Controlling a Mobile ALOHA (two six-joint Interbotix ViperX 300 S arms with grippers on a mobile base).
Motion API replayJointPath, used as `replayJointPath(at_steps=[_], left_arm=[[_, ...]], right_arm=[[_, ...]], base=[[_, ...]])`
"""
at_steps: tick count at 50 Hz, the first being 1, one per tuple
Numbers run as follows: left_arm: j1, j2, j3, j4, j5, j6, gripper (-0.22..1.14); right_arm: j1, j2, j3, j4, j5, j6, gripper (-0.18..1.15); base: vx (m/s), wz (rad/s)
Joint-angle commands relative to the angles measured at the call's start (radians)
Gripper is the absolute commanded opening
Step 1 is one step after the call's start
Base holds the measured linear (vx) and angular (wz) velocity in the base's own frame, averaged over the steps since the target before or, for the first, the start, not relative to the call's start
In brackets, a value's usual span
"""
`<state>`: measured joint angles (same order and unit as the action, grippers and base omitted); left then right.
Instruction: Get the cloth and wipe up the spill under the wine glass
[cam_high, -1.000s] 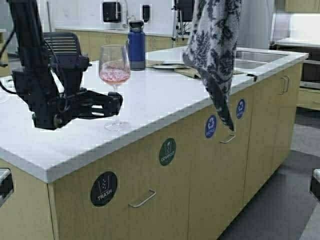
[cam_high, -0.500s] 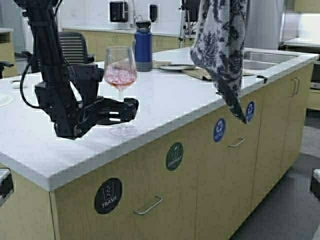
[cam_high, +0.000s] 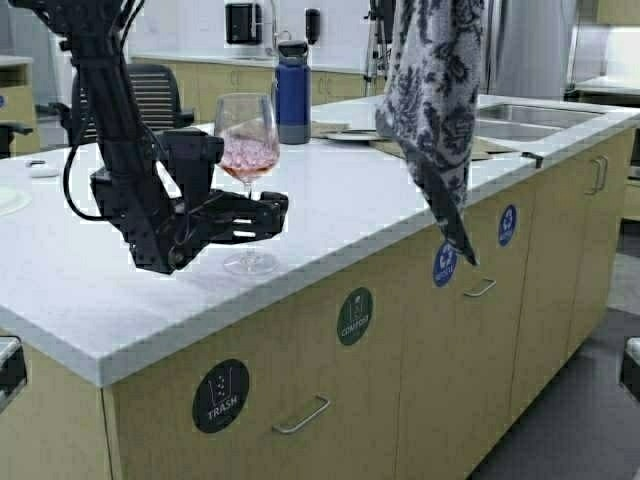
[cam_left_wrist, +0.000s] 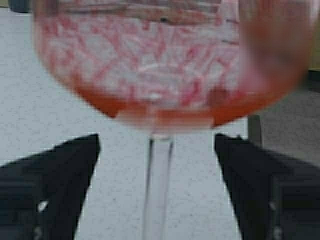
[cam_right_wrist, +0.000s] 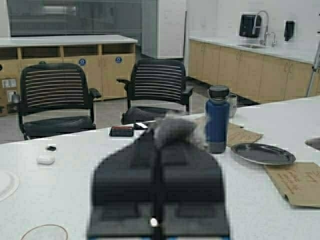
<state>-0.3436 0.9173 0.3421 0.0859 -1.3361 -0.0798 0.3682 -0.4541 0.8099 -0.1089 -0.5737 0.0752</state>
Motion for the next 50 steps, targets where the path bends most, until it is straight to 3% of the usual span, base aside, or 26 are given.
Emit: replayJointPath(at_steps=[1,20,28,38,50], left_arm=[[-0.009,-0.020,-0.017,0.002,-0.002,-0.002,0.96],[-0.009,-0.026,-0.006,-0.008,-0.003,-0.003,0.38],[-0.009,-0.055,0.008,-0.005,-0.006,-0.002,0.19],[-0.009,-0.166,0.086,-0.002,-0.009,0.000,0.13],[-0.009,-0.391,0.250,0.000,0.008,-0.011,0.13]], right_arm=[[0.000,0.000,-0.017,0.002,-0.015,-0.002,0.07],[0.002,0.043,-0.023,0.002,-0.017,0.003,0.07],[0.000,0.084,-0.043,0.002,-0.017,0.003,0.07],[0.002,0.190,-0.138,0.002,-0.017,0.005,0.07],[0.002,0.379,-0.341,0.002,-0.017,0.003,0.07]], base=[[0.00,0.00],[0.00,0.00],[0.02,0.00],[0.02,0.01],[0.02,0.01]])
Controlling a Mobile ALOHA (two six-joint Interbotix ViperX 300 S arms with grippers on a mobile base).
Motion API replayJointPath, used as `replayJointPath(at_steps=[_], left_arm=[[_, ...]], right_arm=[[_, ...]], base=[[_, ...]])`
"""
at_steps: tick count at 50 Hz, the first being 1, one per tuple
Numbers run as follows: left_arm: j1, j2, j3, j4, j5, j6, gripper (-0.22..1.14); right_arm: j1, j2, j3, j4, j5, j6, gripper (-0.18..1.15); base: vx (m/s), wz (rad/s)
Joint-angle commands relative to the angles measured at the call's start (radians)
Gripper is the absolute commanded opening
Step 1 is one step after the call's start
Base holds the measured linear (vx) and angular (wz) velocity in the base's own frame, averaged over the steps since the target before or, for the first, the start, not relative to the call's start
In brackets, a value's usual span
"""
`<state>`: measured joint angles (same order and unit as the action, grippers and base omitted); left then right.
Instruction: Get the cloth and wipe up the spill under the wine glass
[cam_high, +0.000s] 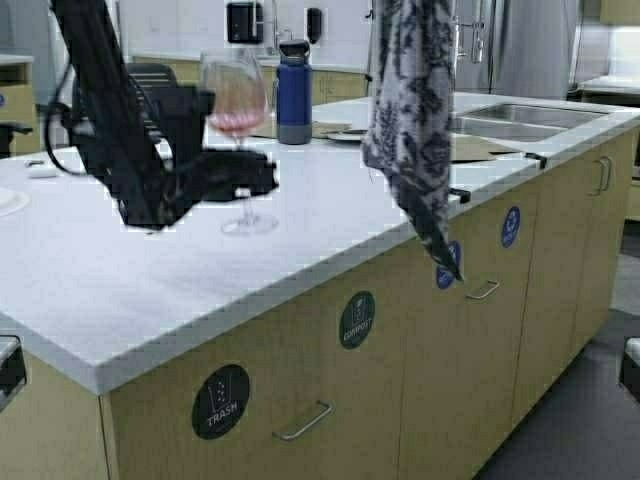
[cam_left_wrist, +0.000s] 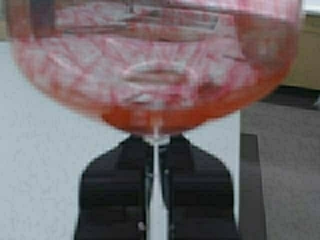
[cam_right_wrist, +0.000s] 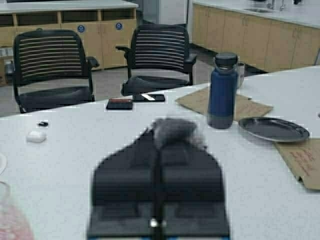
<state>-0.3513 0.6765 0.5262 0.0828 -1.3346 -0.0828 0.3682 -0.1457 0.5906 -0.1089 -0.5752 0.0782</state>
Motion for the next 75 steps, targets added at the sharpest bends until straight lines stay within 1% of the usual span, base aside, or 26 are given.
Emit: replayJointPath(at_steps=[1,8,15,23,32,46,56,64,71,75], left_arm=[[-0.002,-0.170,0.080,0.002,0.011,-0.012,0.13],[-0.002,-0.311,0.169,0.002,0.060,-0.026,0.13],[-0.002,-0.436,0.224,0.003,0.126,-0.032,0.13],[-0.002,-0.558,0.256,0.002,0.227,-0.035,0.13],[-0.002,-0.684,0.273,0.002,0.360,-0.071,0.13],[-0.002,-0.871,0.245,0.000,0.549,-0.103,0.13],[0.002,-0.942,0.206,-0.002,0.670,-0.098,0.13],[0.002,-0.953,0.198,0.000,0.680,-0.098,0.13],[0.002,-0.954,0.193,-0.002,0.680,-0.100,0.13],[0.002,-0.957,0.195,-0.002,0.680,-0.101,0.13]], right_arm=[[0.002,0.086,-0.137,0.002,-0.015,0.000,0.07],[0.000,0.187,-0.230,0.002,-0.015,0.000,0.07],[0.002,0.276,-0.288,0.002,-0.015,0.002,0.07],[0.008,0.367,-0.341,0.002,-0.015,0.005,0.07],[0.051,0.462,-0.397,0.002,-0.015,0.005,0.07],[0.175,0.647,-0.534,0.002,0.012,0.008,0.07],[0.284,0.727,-0.578,0.002,0.048,0.051,0.07],[0.379,0.767,-0.600,0.002,0.049,0.069,0.07],[0.489,0.802,-0.637,0.002,0.051,0.069,0.07],[0.531,0.818,-0.666,0.002,0.052,0.069,0.07]], base=[[0.02,0.00],[0.02,0.00],[0.02,-0.01],[0.03,-0.01],[0.03,-0.01],[0.02,-0.01],[0.00,0.00],[0.00,0.00],[0.00,0.00],[0.00,0.00]])
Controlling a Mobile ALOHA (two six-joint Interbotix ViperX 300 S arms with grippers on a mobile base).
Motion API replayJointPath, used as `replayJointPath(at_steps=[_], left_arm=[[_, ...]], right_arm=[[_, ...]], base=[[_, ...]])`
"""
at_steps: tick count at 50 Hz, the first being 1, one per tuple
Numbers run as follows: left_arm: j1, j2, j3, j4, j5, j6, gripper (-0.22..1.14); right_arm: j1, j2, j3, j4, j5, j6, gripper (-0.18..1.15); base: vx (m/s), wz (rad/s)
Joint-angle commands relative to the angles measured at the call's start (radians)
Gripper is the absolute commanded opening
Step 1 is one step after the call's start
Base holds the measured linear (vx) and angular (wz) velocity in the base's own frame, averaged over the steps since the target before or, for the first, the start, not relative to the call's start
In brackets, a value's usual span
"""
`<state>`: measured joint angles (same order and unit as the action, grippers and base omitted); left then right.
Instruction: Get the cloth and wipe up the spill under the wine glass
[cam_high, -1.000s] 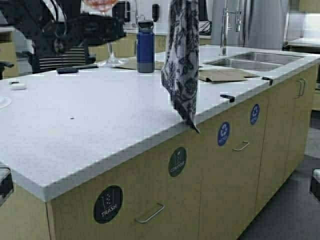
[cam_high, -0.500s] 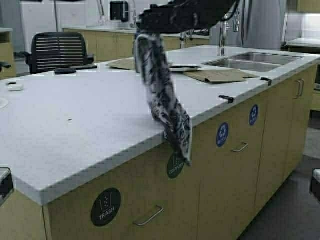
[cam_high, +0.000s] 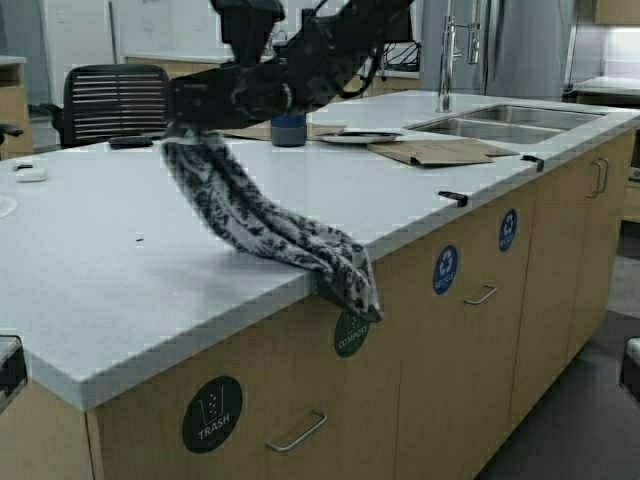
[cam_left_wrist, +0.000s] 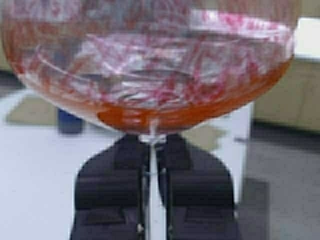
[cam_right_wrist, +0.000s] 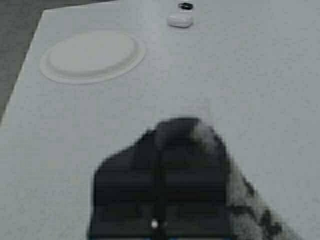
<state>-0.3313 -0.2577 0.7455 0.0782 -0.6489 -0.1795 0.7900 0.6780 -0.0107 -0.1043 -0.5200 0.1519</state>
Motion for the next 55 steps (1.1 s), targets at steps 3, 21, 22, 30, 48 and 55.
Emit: replayJointPath(at_steps=[3,21,22,30,48,55], left_arm=[[-0.018,-0.026,-0.023,0.003,-0.006,-0.005,0.13],[-0.002,-0.032,-0.026,0.003,-0.006,-0.002,0.13],[0.000,-0.032,-0.025,0.003,-0.006,-0.002,0.13],[-0.002,-0.018,-0.028,0.003,-0.006,-0.002,0.13],[-0.002,0.130,0.037,0.012,-0.153,-0.003,0.12],[-0.009,0.253,0.052,0.015,-0.296,-0.003,0.12]], right_arm=[[0.124,0.002,-0.087,-0.003,-0.003,-0.005,0.07],[0.017,-0.031,-0.017,0.002,0.018,-0.005,0.07],[0.005,-0.035,0.002,0.003,0.017,-0.005,0.07],[-0.112,-0.049,0.106,0.025,-0.057,-0.005,0.07],[-0.258,0.037,0.071,0.057,-0.069,-0.006,0.07],[-0.273,0.063,0.067,0.057,-0.069,-0.011,0.07]], base=[[0.00,0.00],[0.00,0.00],[-0.01,-0.01],[0.00,0.00],[0.00,0.00],[0.00,0.00]])
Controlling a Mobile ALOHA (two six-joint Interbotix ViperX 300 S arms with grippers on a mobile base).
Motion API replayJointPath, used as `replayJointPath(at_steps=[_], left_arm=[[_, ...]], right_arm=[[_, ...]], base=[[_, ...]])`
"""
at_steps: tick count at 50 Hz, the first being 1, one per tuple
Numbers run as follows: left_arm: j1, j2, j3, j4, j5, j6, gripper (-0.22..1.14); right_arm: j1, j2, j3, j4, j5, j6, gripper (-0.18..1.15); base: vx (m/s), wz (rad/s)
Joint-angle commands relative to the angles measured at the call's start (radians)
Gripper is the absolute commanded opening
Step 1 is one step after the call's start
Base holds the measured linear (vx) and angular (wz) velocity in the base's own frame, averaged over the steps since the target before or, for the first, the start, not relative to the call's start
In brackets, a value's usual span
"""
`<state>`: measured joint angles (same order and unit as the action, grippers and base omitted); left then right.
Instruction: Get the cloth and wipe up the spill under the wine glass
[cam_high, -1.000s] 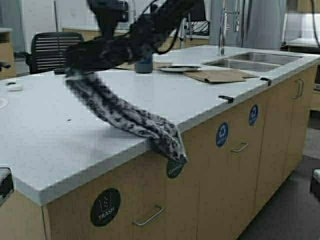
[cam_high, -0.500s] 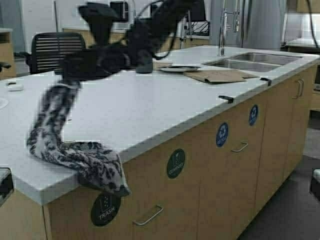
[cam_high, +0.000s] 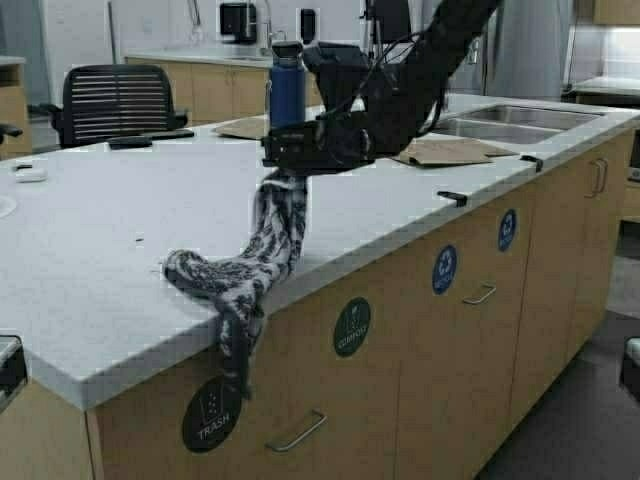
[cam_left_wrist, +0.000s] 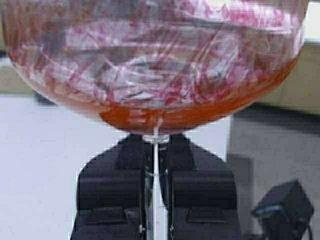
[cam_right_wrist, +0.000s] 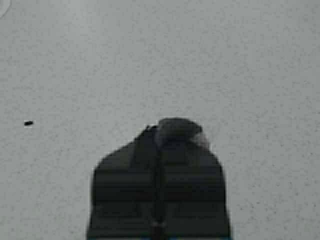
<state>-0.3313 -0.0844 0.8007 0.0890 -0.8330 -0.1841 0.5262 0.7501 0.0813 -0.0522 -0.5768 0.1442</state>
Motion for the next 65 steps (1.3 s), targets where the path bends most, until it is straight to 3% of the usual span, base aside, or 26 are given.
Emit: replayJointPath(at_steps=[1,24,41,65], left_arm=[[-0.014,0.100,-0.005,0.006,-0.129,0.003,0.12],[-0.020,0.523,-0.100,0.069,-0.480,0.020,0.12],[-0.021,0.781,-0.216,0.075,-0.592,0.130,0.12],[-0.020,0.963,-0.311,0.057,-0.632,0.123,0.12]], right_arm=[[-0.011,-0.005,-0.026,0.006,-0.012,-0.002,0.07],[-0.018,0.017,-0.037,0.005,-0.034,-0.002,0.07],[-0.018,-0.018,0.028,0.006,-0.118,0.000,0.07],[-0.018,-0.064,0.095,0.005,-0.167,-0.003,0.07]], base=[[0.00,0.00],[0.00,0.00],[0.00,0.00],[0.00,0.00]])
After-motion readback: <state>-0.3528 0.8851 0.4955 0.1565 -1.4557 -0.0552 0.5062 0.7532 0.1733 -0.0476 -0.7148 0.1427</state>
